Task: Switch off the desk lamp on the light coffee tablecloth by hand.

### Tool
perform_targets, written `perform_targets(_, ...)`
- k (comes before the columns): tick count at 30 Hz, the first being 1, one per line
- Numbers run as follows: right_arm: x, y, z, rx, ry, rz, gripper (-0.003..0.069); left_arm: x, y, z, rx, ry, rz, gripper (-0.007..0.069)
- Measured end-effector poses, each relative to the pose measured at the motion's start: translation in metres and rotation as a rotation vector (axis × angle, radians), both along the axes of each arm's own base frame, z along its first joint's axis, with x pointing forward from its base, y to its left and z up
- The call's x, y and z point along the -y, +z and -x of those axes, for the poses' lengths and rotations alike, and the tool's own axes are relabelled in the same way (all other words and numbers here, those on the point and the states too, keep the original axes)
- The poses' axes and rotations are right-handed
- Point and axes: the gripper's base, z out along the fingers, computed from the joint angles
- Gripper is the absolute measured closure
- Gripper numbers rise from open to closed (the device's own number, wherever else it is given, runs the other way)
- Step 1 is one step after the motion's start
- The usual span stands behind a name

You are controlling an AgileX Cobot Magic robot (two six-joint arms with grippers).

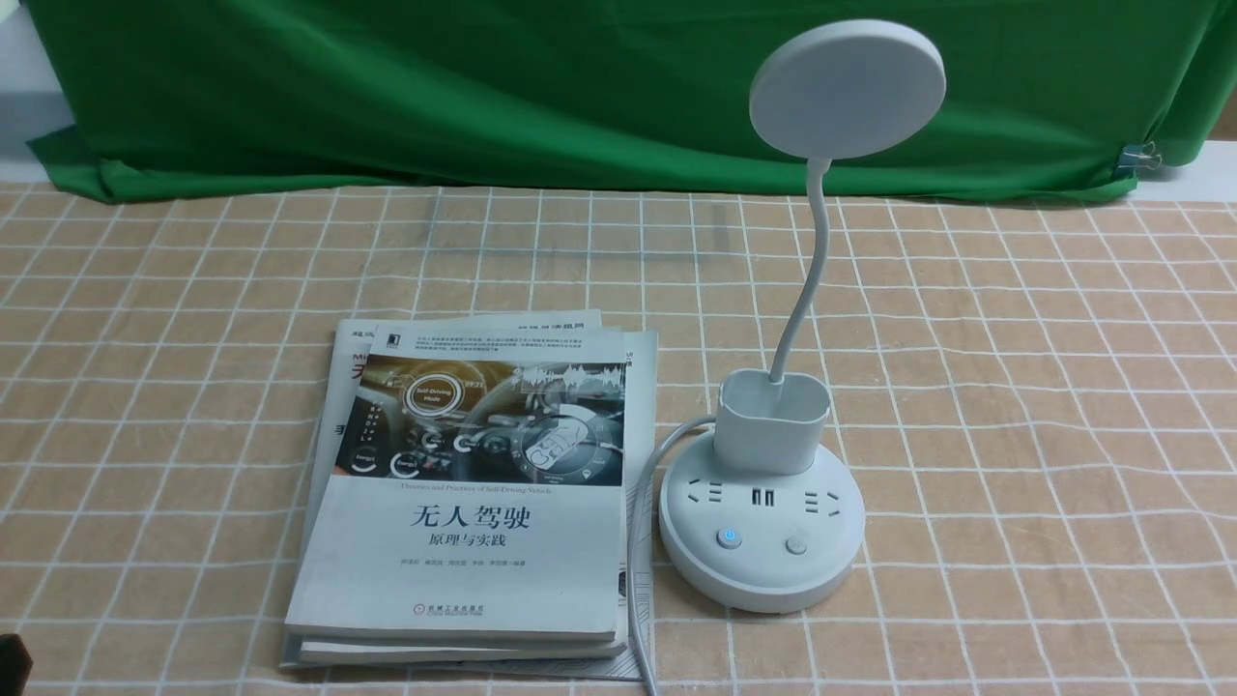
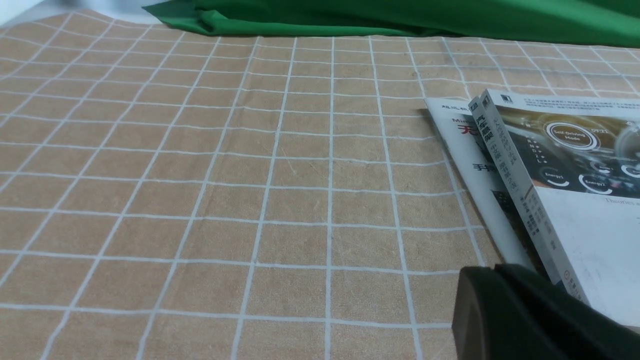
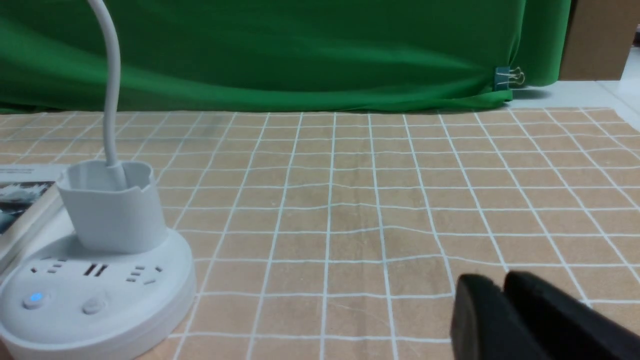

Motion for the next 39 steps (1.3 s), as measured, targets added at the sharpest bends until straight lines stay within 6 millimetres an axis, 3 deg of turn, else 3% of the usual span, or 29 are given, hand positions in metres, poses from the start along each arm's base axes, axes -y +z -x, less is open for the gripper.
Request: perform_targets(39, 0.0000, 0.0000, 0.0000, 0.000, 0.000, -0.001, 0.0484, 0.0000, 0.0000, 0.0000, 0.000, 0.000, 0.000, 0.0620)
